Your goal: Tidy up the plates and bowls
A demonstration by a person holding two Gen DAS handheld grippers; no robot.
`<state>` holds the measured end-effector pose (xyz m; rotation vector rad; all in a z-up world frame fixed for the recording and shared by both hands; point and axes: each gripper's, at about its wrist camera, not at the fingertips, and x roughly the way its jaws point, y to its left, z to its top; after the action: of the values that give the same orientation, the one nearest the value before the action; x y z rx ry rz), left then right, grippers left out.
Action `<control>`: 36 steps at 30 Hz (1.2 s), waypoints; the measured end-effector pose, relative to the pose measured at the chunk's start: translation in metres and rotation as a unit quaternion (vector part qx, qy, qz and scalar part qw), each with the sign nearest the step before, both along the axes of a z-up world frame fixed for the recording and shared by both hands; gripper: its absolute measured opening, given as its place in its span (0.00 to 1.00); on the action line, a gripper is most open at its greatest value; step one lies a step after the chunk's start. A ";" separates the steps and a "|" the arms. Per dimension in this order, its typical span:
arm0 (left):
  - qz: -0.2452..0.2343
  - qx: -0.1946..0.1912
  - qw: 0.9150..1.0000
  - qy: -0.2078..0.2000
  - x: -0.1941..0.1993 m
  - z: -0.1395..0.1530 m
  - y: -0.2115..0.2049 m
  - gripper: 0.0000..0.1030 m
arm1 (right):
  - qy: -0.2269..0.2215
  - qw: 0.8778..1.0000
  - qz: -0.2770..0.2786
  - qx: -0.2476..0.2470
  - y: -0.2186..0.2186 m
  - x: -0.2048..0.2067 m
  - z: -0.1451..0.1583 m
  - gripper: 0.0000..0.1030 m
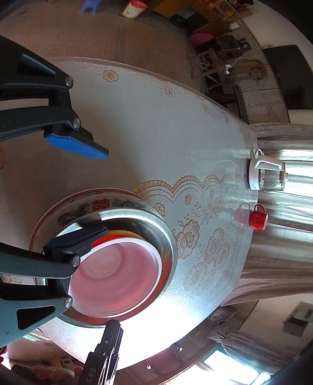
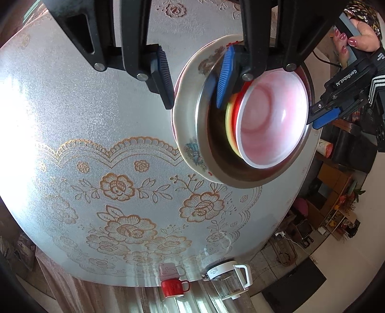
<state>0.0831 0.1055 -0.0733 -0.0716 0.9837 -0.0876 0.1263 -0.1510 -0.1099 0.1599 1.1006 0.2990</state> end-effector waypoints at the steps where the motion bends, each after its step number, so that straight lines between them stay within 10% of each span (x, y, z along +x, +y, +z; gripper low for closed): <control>1: 0.006 0.004 1.000 -0.007 -0.004 0.003 0.002 0.66 | -0.011 1.000 0.000 -0.005 0.000 -0.006 0.003 0.37; 11: 0.025 0.053 0.997 -0.053 -0.048 0.019 -0.009 1.00 | -0.094 0.995 0.012 -0.044 0.021 -0.054 0.021 0.47; 36: 0.009 0.069 0.994 -0.086 -0.089 0.022 -0.034 1.00 | -0.161 0.983 0.020 -0.091 0.042 -0.112 0.021 0.58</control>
<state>-0.0061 0.0712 -0.0511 0.0534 0.8144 -0.0095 0.0146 -0.1094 -0.0889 -0.0727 0.8052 0.2471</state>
